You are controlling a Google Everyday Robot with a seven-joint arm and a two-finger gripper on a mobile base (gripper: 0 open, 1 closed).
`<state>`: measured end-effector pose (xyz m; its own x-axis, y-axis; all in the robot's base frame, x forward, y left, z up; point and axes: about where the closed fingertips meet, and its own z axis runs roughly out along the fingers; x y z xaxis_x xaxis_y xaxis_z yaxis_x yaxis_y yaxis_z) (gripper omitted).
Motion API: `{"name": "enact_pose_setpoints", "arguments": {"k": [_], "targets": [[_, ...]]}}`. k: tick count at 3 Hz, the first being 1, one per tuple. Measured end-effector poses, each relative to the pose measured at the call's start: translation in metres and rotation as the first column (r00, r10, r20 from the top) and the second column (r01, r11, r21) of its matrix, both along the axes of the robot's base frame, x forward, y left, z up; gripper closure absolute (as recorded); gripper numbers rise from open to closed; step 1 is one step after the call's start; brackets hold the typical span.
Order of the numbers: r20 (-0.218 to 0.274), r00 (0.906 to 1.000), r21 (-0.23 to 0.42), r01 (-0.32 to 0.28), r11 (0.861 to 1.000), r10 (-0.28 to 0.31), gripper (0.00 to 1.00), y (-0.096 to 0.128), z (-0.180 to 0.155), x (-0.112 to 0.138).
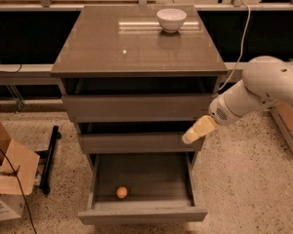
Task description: Pick orange from bottom drawer and place on counter
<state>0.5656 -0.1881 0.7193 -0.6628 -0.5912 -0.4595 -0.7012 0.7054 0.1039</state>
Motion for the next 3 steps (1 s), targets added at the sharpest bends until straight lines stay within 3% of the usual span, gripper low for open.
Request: {"name": "enact_pose_setpoints", "arguments": {"k": [1, 2, 3], "targets": [[-0.017, 0.9998, -0.009, 0.007, 1.0, -0.007, 0.0, 0.001, -0.006, 0.0], [-0.057, 0.9984, 0.064, 0.005, 0.998, -0.001, 0.0, 0.027, -0.037, 0.0], [-0.1, 0.9948, 0.182, -0.001, 0.983, 0.02, 0.0, 0.066, -0.08, 0.007]]}}
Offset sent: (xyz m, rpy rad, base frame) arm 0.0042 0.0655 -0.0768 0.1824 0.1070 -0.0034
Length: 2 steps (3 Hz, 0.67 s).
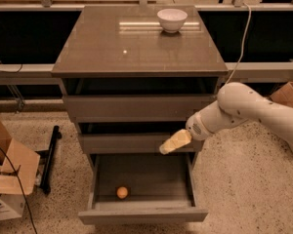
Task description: Pick orange from bottom drawer and place on counter
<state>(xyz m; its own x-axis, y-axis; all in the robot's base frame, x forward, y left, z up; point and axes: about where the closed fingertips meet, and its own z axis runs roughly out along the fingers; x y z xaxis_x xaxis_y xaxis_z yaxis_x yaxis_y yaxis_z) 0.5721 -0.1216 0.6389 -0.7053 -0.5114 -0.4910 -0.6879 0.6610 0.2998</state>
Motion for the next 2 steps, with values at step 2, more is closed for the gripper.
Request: {"name": "enact_pose_setpoints", "arguments": {"k": [2], "targets": [[-0.084, 0.9964, 0.118, 0.014, 0.993, -0.004, 0.0, 0.0337, -0.0628, 0.0049]]}}
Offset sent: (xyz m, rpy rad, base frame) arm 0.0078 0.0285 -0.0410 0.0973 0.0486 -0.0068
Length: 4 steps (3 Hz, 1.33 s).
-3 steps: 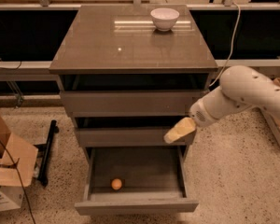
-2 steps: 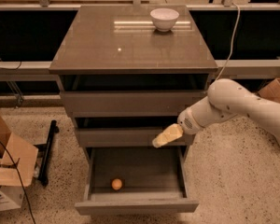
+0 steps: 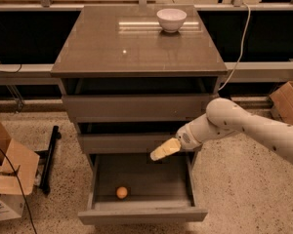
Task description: Pick orange from bottom drawer and place on counter
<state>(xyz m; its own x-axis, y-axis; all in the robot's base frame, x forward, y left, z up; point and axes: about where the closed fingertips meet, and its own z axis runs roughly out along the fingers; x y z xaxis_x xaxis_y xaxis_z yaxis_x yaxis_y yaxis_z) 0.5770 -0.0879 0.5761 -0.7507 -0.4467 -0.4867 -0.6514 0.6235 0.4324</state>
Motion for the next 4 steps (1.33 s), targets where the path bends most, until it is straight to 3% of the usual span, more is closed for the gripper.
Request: {"name": "enact_pose_setpoints", "arguments": {"k": [1, 2, 3, 4], "targets": [[0.007, 0.999, 0.035, 0.044, 0.998, -0.044, 0.0, 0.007, -0.017, 0.006], [-0.007, 0.995, 0.082, 0.1, 0.992, -0.1, 0.0, 0.026, -0.058, 0.027], [-0.05, 0.987, 0.115, 0.158, 0.981, -0.153, 0.0, 0.038, -0.115, 0.045], [-0.053, 0.987, 0.115, 0.157, 0.981, -0.152, 0.0, 0.039, -0.116, 0.044]]}}
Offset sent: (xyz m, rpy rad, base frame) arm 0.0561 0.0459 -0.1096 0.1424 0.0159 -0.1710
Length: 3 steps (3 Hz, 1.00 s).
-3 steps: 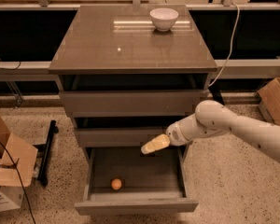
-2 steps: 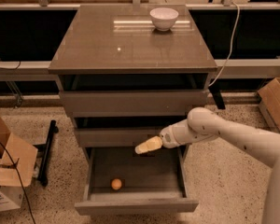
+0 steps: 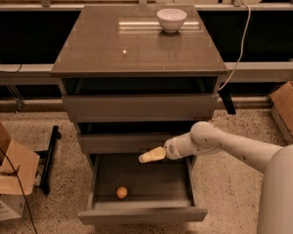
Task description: Pick orange from bottom drawer and place on counter
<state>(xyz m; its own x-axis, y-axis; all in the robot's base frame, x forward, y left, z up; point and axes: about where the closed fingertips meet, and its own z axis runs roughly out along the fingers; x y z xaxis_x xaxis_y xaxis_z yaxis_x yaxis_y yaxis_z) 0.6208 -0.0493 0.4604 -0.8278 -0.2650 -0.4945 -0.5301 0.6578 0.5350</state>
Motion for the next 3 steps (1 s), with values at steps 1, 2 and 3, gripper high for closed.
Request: {"name": "enact_pose_setpoints", "arguments": {"k": [1, 2, 3], "targets": [[-0.075, 0.9952, -0.008, 0.062, 0.998, -0.062, 0.0, 0.008, -0.04, 0.004], [-0.126, 0.9842, -0.008, 0.124, 0.992, -0.124, 0.0, 0.018, -0.079, 0.007], [-0.179, 0.9653, 0.0, 0.193, 0.981, -0.19, 0.0, 0.027, -0.122, 0.014]]}}
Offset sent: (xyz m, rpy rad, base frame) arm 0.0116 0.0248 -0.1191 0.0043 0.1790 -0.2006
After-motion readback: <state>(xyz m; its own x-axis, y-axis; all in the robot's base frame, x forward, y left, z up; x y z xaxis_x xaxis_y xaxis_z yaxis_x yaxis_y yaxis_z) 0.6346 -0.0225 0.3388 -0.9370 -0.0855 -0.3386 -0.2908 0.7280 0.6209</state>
